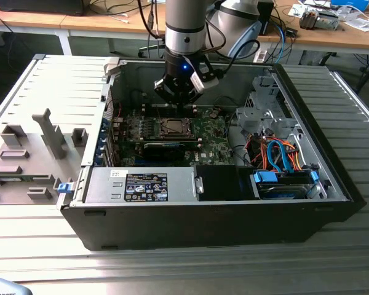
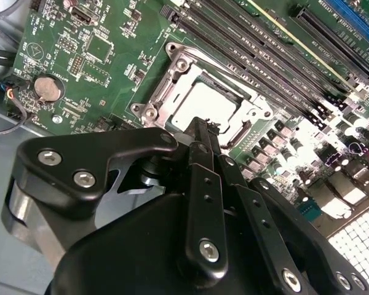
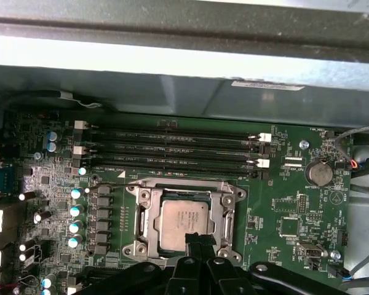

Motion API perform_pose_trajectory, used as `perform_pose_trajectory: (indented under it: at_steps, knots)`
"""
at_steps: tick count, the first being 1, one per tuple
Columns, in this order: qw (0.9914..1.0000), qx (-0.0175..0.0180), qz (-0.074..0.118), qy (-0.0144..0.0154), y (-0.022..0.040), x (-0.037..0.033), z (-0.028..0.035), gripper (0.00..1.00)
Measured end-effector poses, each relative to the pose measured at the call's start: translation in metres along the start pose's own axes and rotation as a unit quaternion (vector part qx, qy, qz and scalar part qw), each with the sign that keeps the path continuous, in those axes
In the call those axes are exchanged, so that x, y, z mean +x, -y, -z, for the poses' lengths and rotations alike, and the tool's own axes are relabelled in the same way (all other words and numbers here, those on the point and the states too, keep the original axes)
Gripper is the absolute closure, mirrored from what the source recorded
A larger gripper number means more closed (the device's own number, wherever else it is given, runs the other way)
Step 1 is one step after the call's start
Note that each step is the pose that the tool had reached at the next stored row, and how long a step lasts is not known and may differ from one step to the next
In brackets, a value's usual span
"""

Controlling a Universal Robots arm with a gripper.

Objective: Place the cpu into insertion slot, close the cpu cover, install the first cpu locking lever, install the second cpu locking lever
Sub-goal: 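Install the first cpu locking lever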

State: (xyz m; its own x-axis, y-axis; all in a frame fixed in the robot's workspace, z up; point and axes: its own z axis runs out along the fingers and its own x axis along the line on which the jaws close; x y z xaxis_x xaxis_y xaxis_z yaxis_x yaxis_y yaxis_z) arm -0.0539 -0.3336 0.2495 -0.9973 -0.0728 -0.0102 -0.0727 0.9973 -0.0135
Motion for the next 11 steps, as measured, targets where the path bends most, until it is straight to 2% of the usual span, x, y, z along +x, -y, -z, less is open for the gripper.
perform_pose_trajectory:
  at_steps: [11]
  knots:
    - [1.00000, 0.0000, 0.000, 0.0000, -0.0003, 0.0040, 0.0000, 0.89]
